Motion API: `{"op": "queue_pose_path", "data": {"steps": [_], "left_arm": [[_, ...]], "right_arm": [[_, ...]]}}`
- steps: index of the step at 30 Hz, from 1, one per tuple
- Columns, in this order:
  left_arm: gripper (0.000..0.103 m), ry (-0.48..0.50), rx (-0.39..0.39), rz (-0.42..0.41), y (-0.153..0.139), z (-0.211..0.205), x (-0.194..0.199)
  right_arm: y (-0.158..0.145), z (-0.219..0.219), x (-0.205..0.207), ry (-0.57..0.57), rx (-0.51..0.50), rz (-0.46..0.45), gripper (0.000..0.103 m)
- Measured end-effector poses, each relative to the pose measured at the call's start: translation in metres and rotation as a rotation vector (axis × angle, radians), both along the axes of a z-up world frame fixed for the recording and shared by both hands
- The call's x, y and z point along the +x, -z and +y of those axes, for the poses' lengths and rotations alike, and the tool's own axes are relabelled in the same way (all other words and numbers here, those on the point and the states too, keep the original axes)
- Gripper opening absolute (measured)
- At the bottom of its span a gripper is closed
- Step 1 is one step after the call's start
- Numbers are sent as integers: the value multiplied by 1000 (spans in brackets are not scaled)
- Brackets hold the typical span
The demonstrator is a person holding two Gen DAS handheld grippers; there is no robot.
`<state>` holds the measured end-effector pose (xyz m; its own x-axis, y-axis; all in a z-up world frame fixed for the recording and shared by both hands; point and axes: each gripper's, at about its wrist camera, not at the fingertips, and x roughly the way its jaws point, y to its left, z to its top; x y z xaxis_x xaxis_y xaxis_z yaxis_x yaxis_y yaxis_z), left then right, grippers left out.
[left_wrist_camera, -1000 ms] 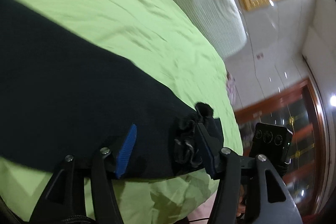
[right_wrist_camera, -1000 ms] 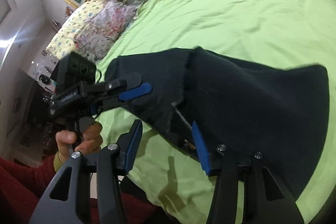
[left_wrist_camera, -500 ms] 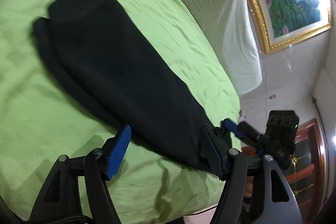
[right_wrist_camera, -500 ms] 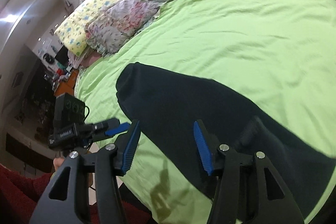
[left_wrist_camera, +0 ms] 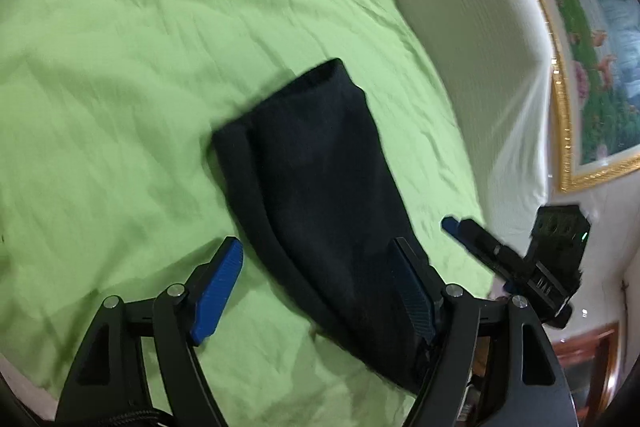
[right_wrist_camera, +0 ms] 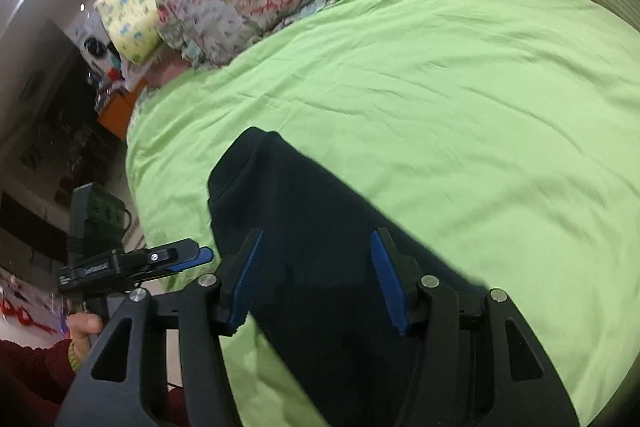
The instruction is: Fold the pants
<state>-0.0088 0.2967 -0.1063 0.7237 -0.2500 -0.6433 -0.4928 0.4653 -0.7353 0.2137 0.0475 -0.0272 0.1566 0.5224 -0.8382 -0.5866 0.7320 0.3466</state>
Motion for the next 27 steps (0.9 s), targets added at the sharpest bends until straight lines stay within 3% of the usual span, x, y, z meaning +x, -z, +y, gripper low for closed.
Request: {"op": "queue_pose_path", "data": {"steps": [7, 13, 19, 21, 24, 26, 27], "left_arm": [[78, -43, -48, 40, 15, 2, 9], [80, -49, -24, 37, 19, -2, 13], [77, -73, -1, 0, 20, 1, 18], [75, -74, 11, -11, 20, 1, 19], [68, -74, 27, -20, 21, 2, 19], [43, -58, 58, -6, 23, 3, 21], [35, -50, 60, -1, 25, 5, 22]], "right_arm": [[22, 53, 41, -139, -77, 34, 56], [46, 97, 49, -292, -136, 75, 56], [66, 118, 57, -343, -154, 122, 55], [68, 121, 58, -359, -147, 129, 47], [67, 124, 56, -375, -136, 139, 32], [64, 121, 55, -368, -119, 138, 25], [62, 119, 54, -361, -110, 138, 23]]}}
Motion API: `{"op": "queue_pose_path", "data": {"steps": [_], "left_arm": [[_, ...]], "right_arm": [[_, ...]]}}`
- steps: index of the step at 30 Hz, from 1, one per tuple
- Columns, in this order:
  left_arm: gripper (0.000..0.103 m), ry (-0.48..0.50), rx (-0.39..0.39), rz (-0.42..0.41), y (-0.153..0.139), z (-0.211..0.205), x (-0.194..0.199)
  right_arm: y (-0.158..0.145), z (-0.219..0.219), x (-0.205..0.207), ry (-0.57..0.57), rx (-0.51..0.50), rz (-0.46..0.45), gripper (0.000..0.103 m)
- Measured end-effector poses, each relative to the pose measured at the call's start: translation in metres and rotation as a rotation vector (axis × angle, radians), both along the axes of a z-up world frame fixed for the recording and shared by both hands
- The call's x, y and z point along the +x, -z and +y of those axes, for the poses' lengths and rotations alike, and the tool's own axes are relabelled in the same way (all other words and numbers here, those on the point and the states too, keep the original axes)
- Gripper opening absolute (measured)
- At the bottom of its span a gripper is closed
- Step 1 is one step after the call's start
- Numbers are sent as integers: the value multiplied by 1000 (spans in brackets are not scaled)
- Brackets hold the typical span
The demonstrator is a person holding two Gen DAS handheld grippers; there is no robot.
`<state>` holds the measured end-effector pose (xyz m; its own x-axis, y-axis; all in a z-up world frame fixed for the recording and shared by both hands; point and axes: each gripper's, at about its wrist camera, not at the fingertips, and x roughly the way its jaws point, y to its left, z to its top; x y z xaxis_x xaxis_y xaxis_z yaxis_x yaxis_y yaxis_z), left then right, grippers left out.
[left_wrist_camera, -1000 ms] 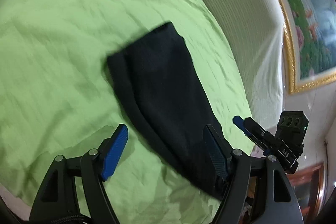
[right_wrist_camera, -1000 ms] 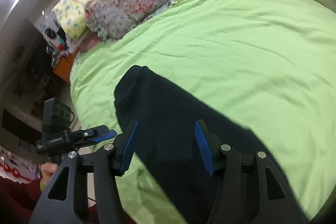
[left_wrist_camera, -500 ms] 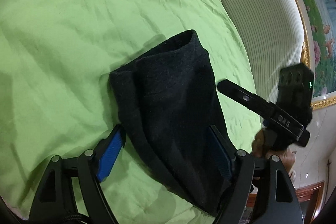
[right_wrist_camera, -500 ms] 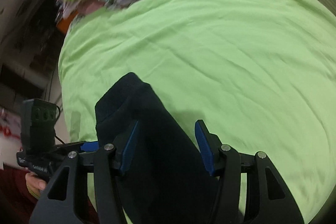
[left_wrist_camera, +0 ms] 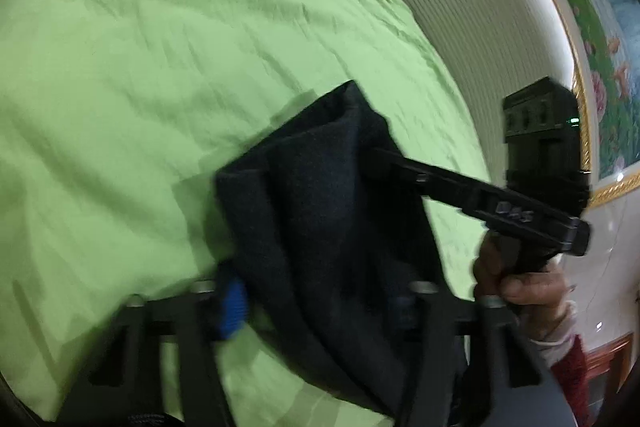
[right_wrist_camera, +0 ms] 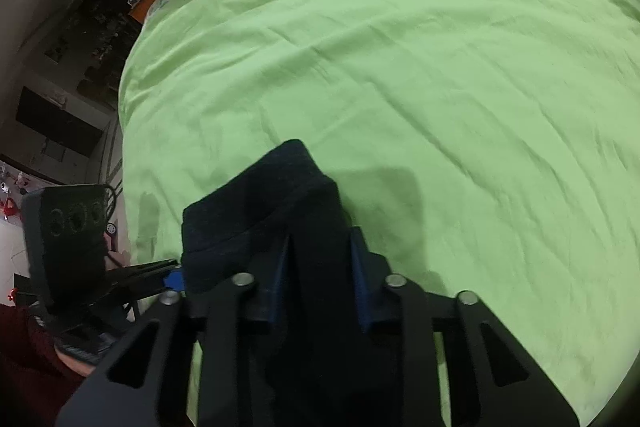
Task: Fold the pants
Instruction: 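Grasp the folded pants end with the left gripper while the right gripper grasps beside it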
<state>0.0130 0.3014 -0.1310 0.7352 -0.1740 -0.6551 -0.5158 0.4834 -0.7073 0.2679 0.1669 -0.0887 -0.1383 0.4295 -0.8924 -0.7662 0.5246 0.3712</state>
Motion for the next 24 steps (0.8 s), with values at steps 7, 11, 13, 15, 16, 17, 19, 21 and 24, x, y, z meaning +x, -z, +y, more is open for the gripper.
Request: {"op": "queue_pose_path", "data": {"steps": [7, 11, 13, 15, 16, 17, 19, 21, 24], "left_arm": [[18, 68, -7, -114, -22, -8, -5], [18, 117, 59, -165, -55, -28, -6], [18, 139, 80, -190, -71, -39, -4], [18, 178, 105, -218, -89, -54, -4], [18, 195, 115, -232, -96, -62, -3], [18, 224, 123, -255, -104, -73, -2], [18, 263, 138, -284, -116, -92, -7], [18, 300, 157, -299, -127, -112, -9], [18, 356, 169, -323, -140, -140, -4]], "right_arm": [[-36, -25, -11, 52, 102, -29, 19], [-68, -50, -18, 81, 164, -57, 19], [-81, -62, -23, 96, 188, -80, 19], [-96, -77, -30, 117, 215, -104, 19], [-103, -88, -34, 135, 234, -115, 19], [-108, -96, -37, 150, 248, -120, 19], [-117, -119, -45, 191, 290, -133, 19], [-124, -140, -53, 222, 317, -152, 19], [-134, -181, -67, 281, 366, -172, 19]]}}
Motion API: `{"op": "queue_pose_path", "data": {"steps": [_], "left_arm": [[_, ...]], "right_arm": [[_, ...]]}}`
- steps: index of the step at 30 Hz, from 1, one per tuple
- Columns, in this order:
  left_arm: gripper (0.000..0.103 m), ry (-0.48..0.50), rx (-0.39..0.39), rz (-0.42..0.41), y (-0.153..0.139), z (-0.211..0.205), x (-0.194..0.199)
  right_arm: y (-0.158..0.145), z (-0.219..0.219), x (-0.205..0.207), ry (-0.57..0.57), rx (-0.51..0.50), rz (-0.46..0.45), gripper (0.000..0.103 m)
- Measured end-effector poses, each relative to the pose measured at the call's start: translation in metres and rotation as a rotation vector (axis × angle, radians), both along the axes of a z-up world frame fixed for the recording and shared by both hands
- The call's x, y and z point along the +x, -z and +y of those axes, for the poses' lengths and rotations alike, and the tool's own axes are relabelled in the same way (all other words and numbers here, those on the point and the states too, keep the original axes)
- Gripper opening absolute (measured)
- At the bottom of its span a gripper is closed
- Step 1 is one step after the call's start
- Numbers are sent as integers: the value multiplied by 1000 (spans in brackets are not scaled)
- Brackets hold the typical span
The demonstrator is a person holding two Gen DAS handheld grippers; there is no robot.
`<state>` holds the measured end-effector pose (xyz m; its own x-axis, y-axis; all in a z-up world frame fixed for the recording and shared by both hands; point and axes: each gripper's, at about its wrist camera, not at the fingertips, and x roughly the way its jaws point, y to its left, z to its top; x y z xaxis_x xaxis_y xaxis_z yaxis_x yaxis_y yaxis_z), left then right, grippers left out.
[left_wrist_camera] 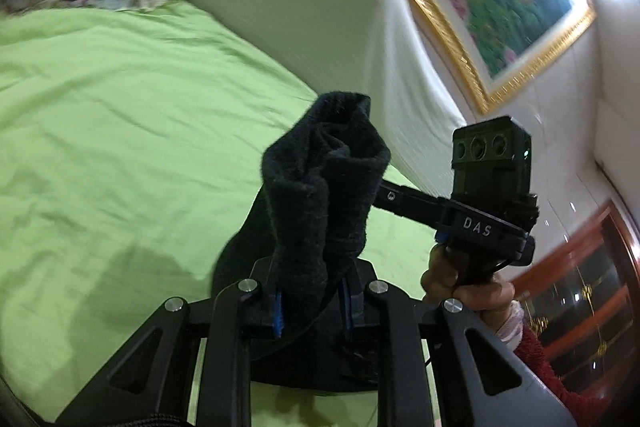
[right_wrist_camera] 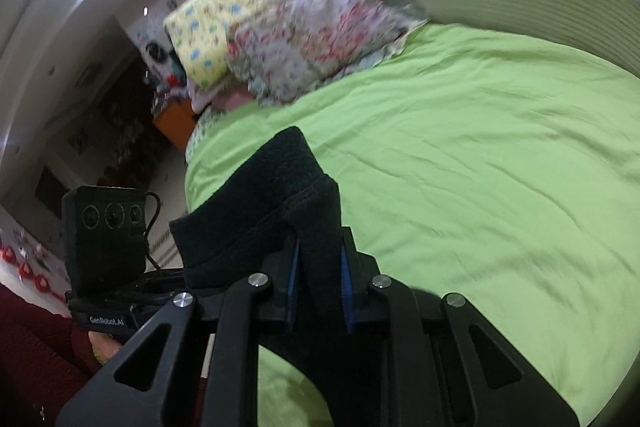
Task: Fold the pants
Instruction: 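Grasp the folded pants end with the left gripper while the right gripper grasps beside it, then lift the pants end with both grippers and fold it over the bundle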
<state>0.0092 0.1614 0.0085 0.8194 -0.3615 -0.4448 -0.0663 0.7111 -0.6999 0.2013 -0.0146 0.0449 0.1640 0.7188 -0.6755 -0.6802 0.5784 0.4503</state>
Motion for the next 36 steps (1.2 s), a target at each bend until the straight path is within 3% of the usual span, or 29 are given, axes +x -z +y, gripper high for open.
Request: {"op": "queue_pose_path", "data": {"steps": [7, 16, 24, 36], "left_arm": [[18, 146, 29, -31, -18, -76, 1], [18, 286, 79, 3, -16, -149, 22], [18, 375, 147, 26, -12, -190, 42], [18, 424, 181, 74, 3, -222, 66]], "right_arm": [[-9, -75, -33, 111, 73, -29, 19], [6, -145, -58, 243, 145, -4, 19], [17, -183, -70, 317, 184, 7, 19], [40, -214, -79, 381, 204, 48, 19]]}}
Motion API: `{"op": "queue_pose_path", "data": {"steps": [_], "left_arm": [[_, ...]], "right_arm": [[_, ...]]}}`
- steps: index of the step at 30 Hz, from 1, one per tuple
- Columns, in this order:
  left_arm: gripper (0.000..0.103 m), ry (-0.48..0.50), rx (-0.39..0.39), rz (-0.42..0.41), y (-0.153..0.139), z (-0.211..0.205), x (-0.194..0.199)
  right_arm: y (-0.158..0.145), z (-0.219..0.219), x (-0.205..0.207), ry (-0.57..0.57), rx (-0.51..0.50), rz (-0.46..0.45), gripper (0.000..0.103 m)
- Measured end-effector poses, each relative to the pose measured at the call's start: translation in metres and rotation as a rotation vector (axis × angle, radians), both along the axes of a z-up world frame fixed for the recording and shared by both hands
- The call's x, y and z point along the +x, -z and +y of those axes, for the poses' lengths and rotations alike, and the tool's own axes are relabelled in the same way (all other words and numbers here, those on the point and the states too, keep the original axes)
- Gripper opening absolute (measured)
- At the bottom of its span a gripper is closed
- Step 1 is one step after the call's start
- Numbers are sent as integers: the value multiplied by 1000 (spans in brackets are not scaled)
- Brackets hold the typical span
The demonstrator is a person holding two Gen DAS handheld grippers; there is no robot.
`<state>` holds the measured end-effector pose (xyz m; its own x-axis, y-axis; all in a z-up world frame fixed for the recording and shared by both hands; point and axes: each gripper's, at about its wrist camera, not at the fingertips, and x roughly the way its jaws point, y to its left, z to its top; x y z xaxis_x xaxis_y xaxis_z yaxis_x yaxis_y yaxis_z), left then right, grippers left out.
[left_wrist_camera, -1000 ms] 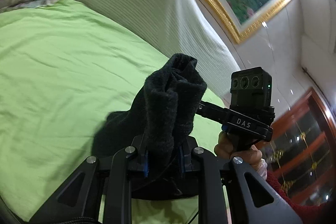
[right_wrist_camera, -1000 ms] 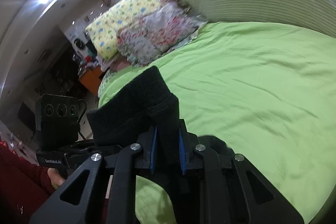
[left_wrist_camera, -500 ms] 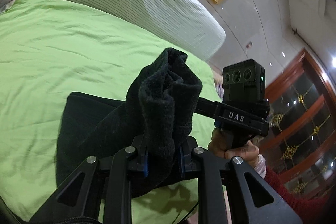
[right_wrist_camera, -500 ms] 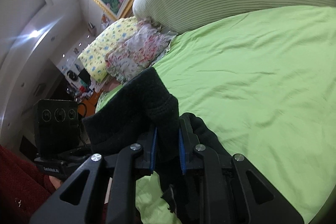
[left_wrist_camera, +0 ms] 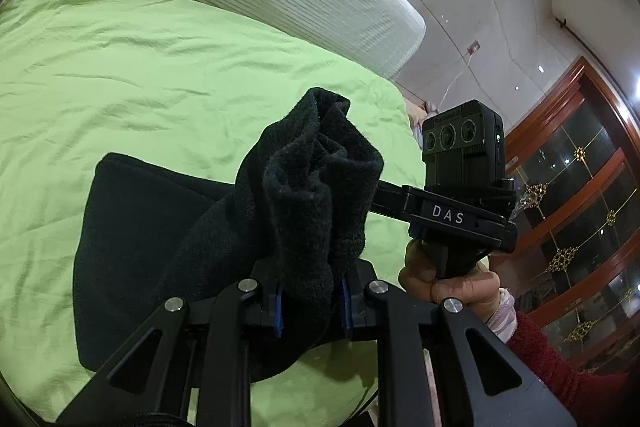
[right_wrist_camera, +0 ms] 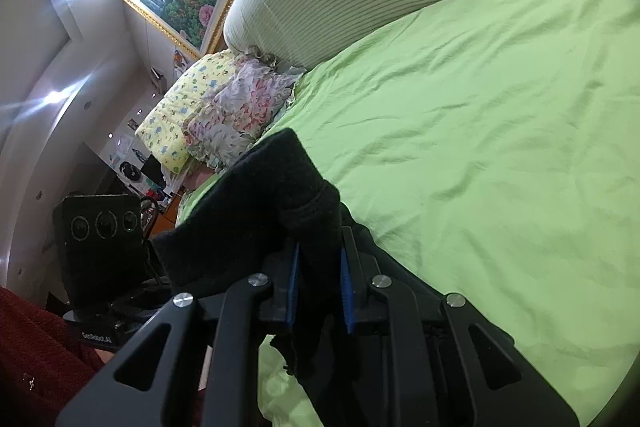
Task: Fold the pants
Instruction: 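Lift the pants end with both grippers and fold it over the bundle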
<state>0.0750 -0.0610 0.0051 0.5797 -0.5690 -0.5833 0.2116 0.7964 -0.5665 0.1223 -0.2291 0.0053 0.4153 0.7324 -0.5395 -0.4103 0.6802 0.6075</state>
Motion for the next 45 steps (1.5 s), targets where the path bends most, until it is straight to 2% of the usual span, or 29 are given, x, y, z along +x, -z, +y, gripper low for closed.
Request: {"op": "queue_pose_path", "data": {"steps": [8, 21, 28, 30, 32, 34, 39, 42, 45], "left_arm": [[18, 6, 3, 16, 15, -7, 7], [21, 14, 33, 10, 29, -12, -2], [34, 50, 50, 10, 33, -23, 1], [41, 67, 49, 16, 35, -25, 2], [56, 100, 44, 7, 34, -29, 0], [63, 128, 52, -7, 32, -32, -2], [65, 207, 28, -5, 32, -40, -6], [66, 270, 8, -15, 28, -43, -15], [72, 289, 16, -27, 23, -38, -22]], "right_arm": [[14, -7, -1, 22, -7, 28, 19], [20, -6, -4, 25, -48, 43, 19], [25, -23, -12, 116, -98, 81, 27], [23, -26, -17, 146, -129, 83, 27], [18, -28, -25, 181, -176, 74, 27], [15, -30, -32, 217, -202, 70, 27], [6, -48, -51, 359, -226, 72, 30], [3, -57, -64, 434, -205, 86, 32], [-6, -61, -83, 494, -184, 62, 37]]}}
